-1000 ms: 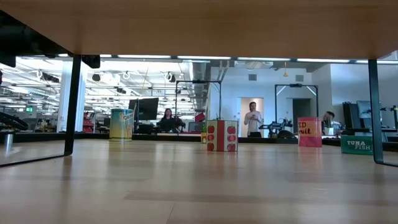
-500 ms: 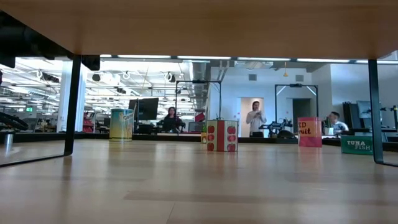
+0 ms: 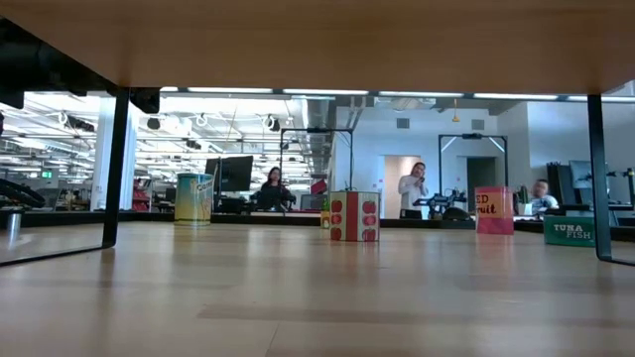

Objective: Pick and place cans onto a shelf
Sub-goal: Put the green orange can on the shelf

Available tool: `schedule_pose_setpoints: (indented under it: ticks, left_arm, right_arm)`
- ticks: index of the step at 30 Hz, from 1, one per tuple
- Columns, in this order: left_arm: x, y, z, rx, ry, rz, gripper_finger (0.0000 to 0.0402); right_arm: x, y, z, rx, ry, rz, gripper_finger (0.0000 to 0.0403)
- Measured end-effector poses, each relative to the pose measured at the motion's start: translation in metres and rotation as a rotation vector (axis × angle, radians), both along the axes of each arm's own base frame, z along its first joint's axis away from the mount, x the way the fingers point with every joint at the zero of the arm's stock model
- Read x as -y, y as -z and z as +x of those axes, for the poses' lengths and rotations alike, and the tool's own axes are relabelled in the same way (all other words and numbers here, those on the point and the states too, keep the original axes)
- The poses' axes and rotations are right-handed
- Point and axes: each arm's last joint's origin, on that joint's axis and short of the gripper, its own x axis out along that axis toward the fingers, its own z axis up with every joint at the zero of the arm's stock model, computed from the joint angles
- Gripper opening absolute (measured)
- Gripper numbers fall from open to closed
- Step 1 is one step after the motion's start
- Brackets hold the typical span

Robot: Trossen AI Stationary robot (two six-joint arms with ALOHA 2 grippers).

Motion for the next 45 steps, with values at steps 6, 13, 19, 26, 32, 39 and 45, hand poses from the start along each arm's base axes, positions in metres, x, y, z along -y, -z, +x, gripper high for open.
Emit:
schedule_pose_setpoints:
  ticks: [6, 13, 19, 26, 32, 39, 45]
  left_arm:
    - [0.000, 0.000, 0.000, 0.000, 0.007, -0.001, 0.0013]
    - [0.001, 0.000, 0.000, 0.000, 0.022, -0.001, 0.0013]
    - [0.001, 0.000, 0.000, 0.000, 0.022, -0.002, 0.0013]
    - [0.001, 0.000, 0.000, 0.000, 0.028, -0.003, 0.0013]
    - [0.001, 0.000, 0.000, 0.000, 0.028, -0.005, 0.0013]
    - [0.001, -0.001, 0.000, 0.004, 0.028, -0.001, 0.0013]
    - [0.001, -0.001, 0.000, 0.002, 0.028, -0.001, 0.0013]
  right_arm:
    - [0.001, 0.000, 0.006, 0.012, -0.028, 0.020, 0.0101]
    - [0.002, 0.000, 0.007, 0.005, -0.045, 0.026, 0.0101]
    - [0.001, 0.000, 0.007, 0.012, -0.068, 0.030, 0.0101]
    - [0.001, 0.007, 0.009, 0.017, -0.066, 0.078, 0.0094]
    - [0.002, 0.007, 0.010, 0.006, -0.072, 0.091, 0.0042]
    - [0.004, 0.006, 0.009, -0.003, -0.068, 0.097, 0.0010]
    - [0.017, -0.004, 0.000, -0.038, 0.025, 0.076, 0.0004]
